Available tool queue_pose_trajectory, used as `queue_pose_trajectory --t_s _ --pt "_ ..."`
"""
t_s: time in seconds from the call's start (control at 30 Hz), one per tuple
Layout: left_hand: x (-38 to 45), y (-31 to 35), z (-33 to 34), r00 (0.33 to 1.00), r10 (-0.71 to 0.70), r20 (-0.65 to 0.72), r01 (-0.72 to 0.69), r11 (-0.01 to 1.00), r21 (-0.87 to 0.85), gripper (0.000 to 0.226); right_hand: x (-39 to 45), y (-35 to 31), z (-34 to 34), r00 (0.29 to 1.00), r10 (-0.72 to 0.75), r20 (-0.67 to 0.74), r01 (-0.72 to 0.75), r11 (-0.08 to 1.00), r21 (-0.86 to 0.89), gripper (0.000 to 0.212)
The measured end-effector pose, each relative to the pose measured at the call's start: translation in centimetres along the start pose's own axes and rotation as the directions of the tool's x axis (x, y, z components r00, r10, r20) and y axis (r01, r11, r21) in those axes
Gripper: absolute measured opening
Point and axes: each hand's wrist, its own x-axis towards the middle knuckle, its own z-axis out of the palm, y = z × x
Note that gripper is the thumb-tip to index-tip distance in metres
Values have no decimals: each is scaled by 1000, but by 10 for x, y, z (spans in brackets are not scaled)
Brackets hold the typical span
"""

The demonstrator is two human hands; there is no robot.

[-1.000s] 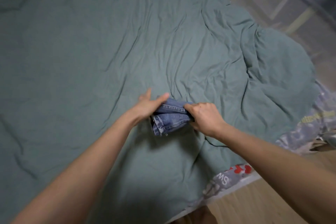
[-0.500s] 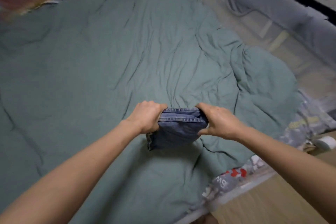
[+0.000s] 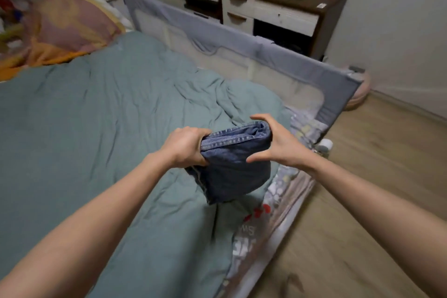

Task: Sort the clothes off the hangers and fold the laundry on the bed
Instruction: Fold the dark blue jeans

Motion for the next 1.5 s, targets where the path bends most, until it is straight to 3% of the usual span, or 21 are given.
queue_pose_trajectory --t_s 0.13,0.27,0.33,0.4,0.47,0.53,0.6,0.7,0.83,0.97,1.03,1.1,1.2,1.27,1.33,1.4,1.5 --pt "19 47 2 993 115 -14 -115 989 -91 42 -28 4 -44 987 -63 -146 55 997 -60 54" --pt "39 86 -1 981 195 -18 -196 973 -126 40 -49 20 -80 971 -61 -229 52 998 -45 44" --pt "47 103 -3 979 204 -8 -202 963 -177 41 -54 21 -94 963 -23 -268 38 998 51 38" --pt "54 112 -2 982 183 45 -166 953 -254 44 -55 24 -107 967 39 -253 -4 991 137 36" --pt "58 116 1 975 183 128 -120 914 -387 49 -60 35 -117 986 81 -147 -55 983 173 28" --pt "60 120 3 968 176 178 -58 850 -524 50 -73 56 -119 993 115 25 -118 970 214 55" --pt "66 125 0 965 156 210 8 784 -621 50 -85 75 -115 981 173 83 -188 952 243 67" --pt "85 141 -8 928 168 332 96 754 -650 49 -87 101 -123 962 264 -63 -241 937 251 44" --pt "126 176 0 878 171 448 164 770 -616 44 -95 135 -150 908 403 -112 -361 890 277 47" --pt "167 236 18 839 244 485 70 837 -543 40 -135 171 -187 847 528 -64 -482 813 327 52" --pt "186 274 27 837 286 466 -50 889 -455 35 -157 184 -216 828 551 -102 -503 812 297 77" --pt "202 318 36 817 380 433 -289 920 -263 41 -177 188 -247 823 509 -252 -486 861 149 106" --pt "220 385 44 739 498 454 -534 844 -55 57 -200 181 -269 871 412 -267 -459 876 -145 120" --pt "228 427 47 660 566 494 -617 783 -72 64 -218 186 -262 840 483 -247 -538 802 -260 122" --pt "234 467 54 575 644 505 -678 720 -146 68 -243 195 -253 724 577 -378 -685 667 -293 109" --pt "236 506 66 468 722 509 -740 635 -222 76 -275 200 -252 602 596 -531 -784 568 -252 79" --pt "233 556 82 247 796 552 -705 539 -462 99 -332 192 -259 472 626 -621 -842 528 -109 48"
